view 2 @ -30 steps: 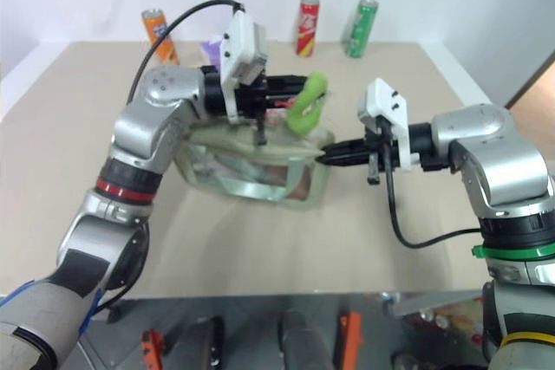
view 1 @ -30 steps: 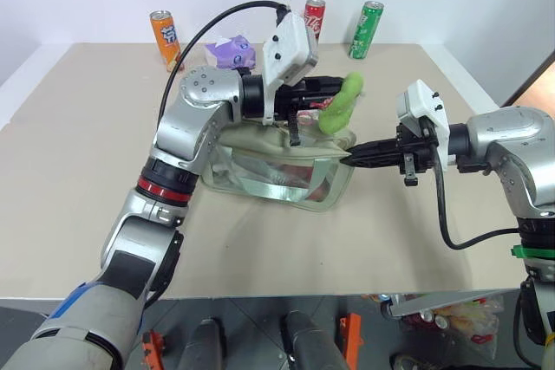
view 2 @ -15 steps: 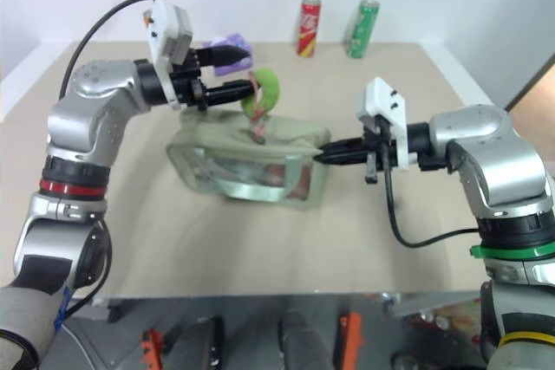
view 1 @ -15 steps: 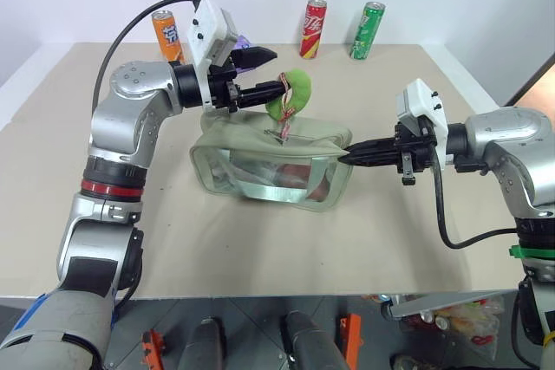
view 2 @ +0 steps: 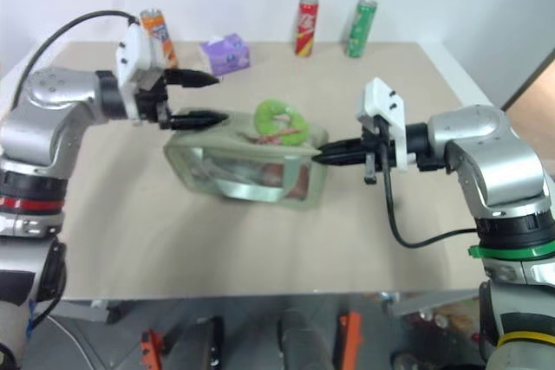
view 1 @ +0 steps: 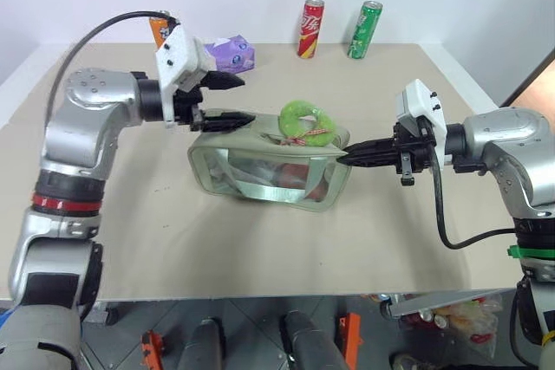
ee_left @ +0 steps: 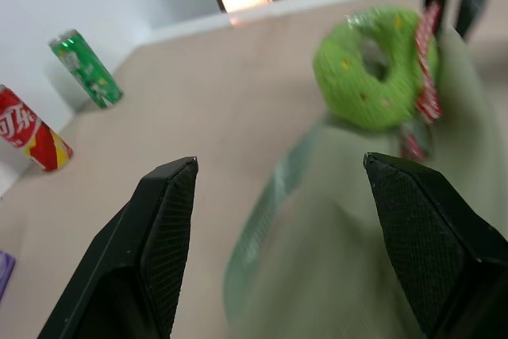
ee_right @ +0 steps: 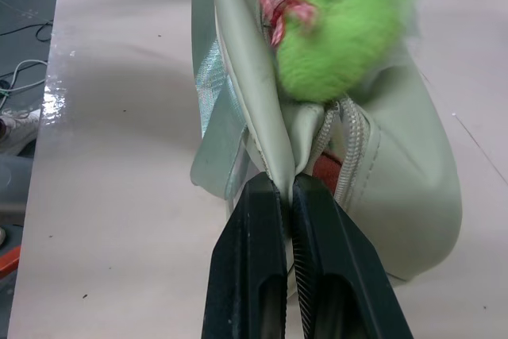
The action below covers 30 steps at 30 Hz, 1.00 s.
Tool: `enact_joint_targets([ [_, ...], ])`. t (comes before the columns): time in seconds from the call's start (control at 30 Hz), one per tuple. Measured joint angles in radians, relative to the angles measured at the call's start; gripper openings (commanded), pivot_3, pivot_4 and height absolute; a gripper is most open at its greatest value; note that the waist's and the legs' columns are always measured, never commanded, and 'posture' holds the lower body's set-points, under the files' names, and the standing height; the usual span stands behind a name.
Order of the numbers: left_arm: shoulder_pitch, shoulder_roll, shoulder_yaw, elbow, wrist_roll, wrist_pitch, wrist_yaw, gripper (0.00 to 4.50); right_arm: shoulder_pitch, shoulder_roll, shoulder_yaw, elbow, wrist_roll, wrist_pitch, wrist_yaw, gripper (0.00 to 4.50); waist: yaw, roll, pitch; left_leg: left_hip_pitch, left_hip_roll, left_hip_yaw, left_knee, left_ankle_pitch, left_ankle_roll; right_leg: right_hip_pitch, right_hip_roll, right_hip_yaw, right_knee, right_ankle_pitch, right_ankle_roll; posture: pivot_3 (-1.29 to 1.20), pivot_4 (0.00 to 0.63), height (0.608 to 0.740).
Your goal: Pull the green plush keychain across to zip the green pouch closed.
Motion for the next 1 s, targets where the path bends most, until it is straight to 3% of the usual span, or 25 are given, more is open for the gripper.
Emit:
enact_joint_targets([
  [0.27, 0.185, 0.183, 0.191, -0.058, -0.167, 0.178, -0.069, 3.46, 0.002, 0.006, 0.001, 0.000, 0.001, -0.001, -0.001, 0.00, -0.002, 0.000, 0.000, 0.000, 0.001, 0.000, 0.000, 0.000, 0.000, 0.000, 0.000, -0.001, 0.000, -0.002, -0.004, 0.00, 0.150, 0.740],
  [0.43, 0.298, 0.260, 0.240, -0.059, -0.199, 0.205, -0.112, 3.46, 0.002, 0.016, 0.003, 0.002, 0.000, -0.003, -0.001, 0.00, -0.005, 0.000, 0.000, 0.001, 0.001, 0.000, 0.000, 0.000, 0.000, 0.000, 0.000, -0.002, 0.001, -0.004, -0.006, 0.00, 0.150, 0.740],
  [0.63, 0.410, 0.257, 0.229, -0.106, -0.200, 0.207, -0.111, 3.46, 0.001, 0.018, 0.003, 0.005, 0.000, -0.003, 0.000, 0.00, -0.005, 0.000, 0.000, 0.000, 0.002, 0.000, 0.000, 0.000, 0.000, 0.000, 0.000, -0.003, 0.001, -0.004, -0.007, 0.00, 0.150, 0.740],
  [1.0, 0.390, 0.148, 0.179, -0.113, -0.192, 0.196, -0.030, 3.46, 0.001, 0.016, 0.003, 0.005, 0.000, -0.002, 0.002, 0.00, -0.003, 0.000, 0.000, 0.001, 0.001, 0.000, 0.000, 0.000, 0.000, 0.000, 0.000, -0.003, 0.002, -0.004, -0.007, 0.00, 0.150, 0.740],
])
